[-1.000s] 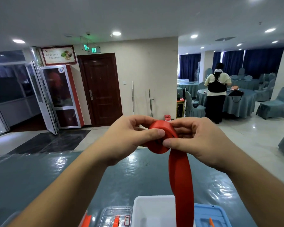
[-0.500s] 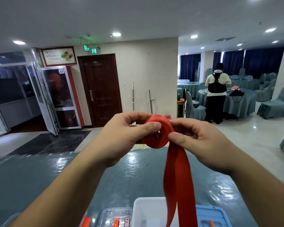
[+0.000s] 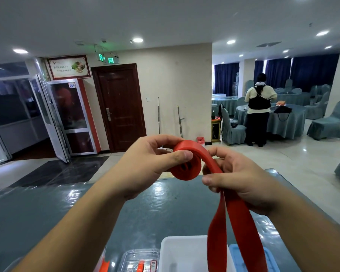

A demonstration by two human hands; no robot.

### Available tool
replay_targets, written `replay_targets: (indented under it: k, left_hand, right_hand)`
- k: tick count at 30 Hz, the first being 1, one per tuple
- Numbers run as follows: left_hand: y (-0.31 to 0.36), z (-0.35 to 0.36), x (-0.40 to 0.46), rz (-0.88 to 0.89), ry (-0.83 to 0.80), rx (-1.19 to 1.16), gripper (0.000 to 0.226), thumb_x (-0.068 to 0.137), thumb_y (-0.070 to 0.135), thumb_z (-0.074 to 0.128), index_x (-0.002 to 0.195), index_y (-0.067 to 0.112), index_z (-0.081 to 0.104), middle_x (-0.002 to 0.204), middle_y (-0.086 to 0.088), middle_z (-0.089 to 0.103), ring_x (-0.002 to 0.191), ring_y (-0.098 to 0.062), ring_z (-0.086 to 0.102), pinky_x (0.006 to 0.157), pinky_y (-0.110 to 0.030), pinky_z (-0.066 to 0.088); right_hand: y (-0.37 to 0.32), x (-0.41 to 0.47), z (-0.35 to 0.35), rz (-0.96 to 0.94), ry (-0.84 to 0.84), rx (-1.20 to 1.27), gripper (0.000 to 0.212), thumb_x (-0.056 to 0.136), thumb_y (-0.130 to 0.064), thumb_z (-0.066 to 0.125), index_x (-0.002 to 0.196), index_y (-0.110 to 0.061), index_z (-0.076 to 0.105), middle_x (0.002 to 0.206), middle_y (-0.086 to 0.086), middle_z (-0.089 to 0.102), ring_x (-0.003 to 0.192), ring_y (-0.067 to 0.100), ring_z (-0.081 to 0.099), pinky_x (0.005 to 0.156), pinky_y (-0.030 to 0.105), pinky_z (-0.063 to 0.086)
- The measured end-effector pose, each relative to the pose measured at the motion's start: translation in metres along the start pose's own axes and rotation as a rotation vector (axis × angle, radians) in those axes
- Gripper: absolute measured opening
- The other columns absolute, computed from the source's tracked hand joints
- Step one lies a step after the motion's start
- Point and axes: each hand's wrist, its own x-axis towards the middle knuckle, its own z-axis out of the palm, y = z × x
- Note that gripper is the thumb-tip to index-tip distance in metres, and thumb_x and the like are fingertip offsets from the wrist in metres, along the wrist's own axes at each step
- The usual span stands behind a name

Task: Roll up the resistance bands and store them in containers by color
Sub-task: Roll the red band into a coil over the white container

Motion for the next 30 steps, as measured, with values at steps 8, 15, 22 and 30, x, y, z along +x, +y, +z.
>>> replay_targets:
  k: [8, 15, 22, 30]
  left_hand:
    - [-0.010, 0.007, 0.001, -0.063, 0.023, -0.090, 0.045, 0.071, 0.032, 0.083, 0.110, 0.011, 0.077, 0.094, -0.017, 0.079, 0.083, -0.021, 0.076, 0.075, -0.026, 0.060]
    - [-0.016, 0.004, 0.002, -0.187, -0.085, -0.160, 0.041, 0.078, 0.024, 0.083, 0.113, 0.004, 0.072, 0.114, -0.025, 0.072, 0.095, -0.027, 0.075, 0.082, -0.040, 0.063]
    - [-0.021, 0.007, 0.002, -0.172, -0.042, -0.192, 0.043, 0.074, 0.030, 0.081, 0.110, 0.007, 0.076, 0.100, -0.016, 0.076, 0.087, -0.021, 0.075, 0.074, -0.034, 0.062]
    - [-0.019, 0.003, 0.007, -0.098, -0.116, 0.014, 0.036, 0.079, 0.029, 0.084, 0.113, 0.018, 0.077, 0.106, -0.009, 0.079, 0.096, -0.019, 0.075, 0.087, -0.028, 0.060]
  right_hand:
    - [0.003, 0.000, 0.004, -0.061, 0.184, -0.254, 0.050, 0.070, -0.045, 0.087, 0.113, -0.029, 0.068, 0.110, -0.002, 0.078, 0.108, 0.016, 0.073, 0.085, 0.029, 0.059]
    - [-0.003, -0.001, 0.006, -0.117, 0.087, -0.104, 0.036, 0.078, -0.028, 0.083, 0.113, -0.022, 0.080, 0.108, 0.007, 0.081, 0.104, 0.023, 0.077, 0.091, 0.029, 0.060]
    - [0.001, 0.003, 0.007, -0.064, 0.100, -0.056, 0.035, 0.077, -0.027, 0.086, 0.111, -0.020, 0.080, 0.107, 0.009, 0.081, 0.103, 0.023, 0.077, 0.083, 0.025, 0.060]
    - [-0.002, 0.003, 0.003, -0.123, 0.077, -0.162, 0.030, 0.077, -0.024, 0.087, 0.107, -0.024, 0.082, 0.103, 0.006, 0.082, 0.100, 0.021, 0.078, 0.086, 0.025, 0.060]
